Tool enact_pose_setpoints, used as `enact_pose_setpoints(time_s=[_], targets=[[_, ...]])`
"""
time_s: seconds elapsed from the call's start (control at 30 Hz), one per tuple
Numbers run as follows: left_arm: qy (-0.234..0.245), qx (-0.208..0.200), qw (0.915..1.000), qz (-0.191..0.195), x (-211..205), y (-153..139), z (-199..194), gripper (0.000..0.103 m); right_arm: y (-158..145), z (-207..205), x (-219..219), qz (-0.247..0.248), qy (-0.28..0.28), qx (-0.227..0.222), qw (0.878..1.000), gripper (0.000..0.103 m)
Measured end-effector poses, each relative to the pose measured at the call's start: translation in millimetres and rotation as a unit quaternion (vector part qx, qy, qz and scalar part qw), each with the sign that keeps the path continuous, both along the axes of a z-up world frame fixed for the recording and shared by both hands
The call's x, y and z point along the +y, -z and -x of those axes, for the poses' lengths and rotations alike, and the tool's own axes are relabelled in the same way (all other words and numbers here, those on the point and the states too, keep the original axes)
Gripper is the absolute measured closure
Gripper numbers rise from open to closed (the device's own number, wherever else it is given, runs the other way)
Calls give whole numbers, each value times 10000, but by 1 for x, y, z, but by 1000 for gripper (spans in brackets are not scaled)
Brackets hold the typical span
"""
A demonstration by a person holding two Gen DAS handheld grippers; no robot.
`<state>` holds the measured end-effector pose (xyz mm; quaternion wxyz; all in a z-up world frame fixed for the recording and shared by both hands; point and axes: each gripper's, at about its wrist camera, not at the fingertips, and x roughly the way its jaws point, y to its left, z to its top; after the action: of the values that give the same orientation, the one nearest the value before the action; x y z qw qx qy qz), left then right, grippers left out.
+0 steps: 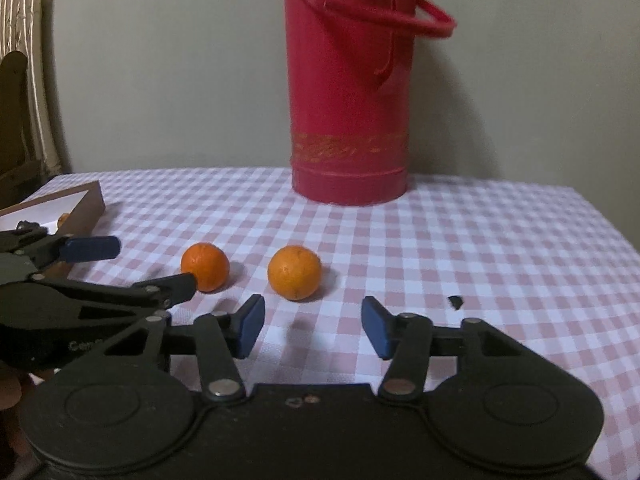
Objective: Organize fruits
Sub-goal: 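Move both open tools toward the two mandarins beside the red thermos, then grasp a mandarin with the left tool while the right tool grasps the other mandarin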
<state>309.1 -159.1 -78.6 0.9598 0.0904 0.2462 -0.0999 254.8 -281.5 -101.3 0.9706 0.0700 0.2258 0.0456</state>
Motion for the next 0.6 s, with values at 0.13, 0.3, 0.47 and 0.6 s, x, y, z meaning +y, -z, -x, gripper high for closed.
enact_pose_setpoints(time_s=[0.13, 0.3, 0.47, 0.6], targets=[[68, 109, 9999, -60, -4, 1, -11, 29, 3, -10, -1, -63, -110, 78, 9999, 63], [123, 174, 9997, -81, -4, 0, -23, 30, 1, -21, -1, -93, -225, 62, 9997, 68], [259, 201, 9994, -115, -5, 1, -34, 30, 2, -32, -1, -88, -317, 78, 9994, 68], [243, 276, 9993, 18, -5, 2, -41, 30, 3, -40, -4, -199, -367, 91, 9991, 67]])
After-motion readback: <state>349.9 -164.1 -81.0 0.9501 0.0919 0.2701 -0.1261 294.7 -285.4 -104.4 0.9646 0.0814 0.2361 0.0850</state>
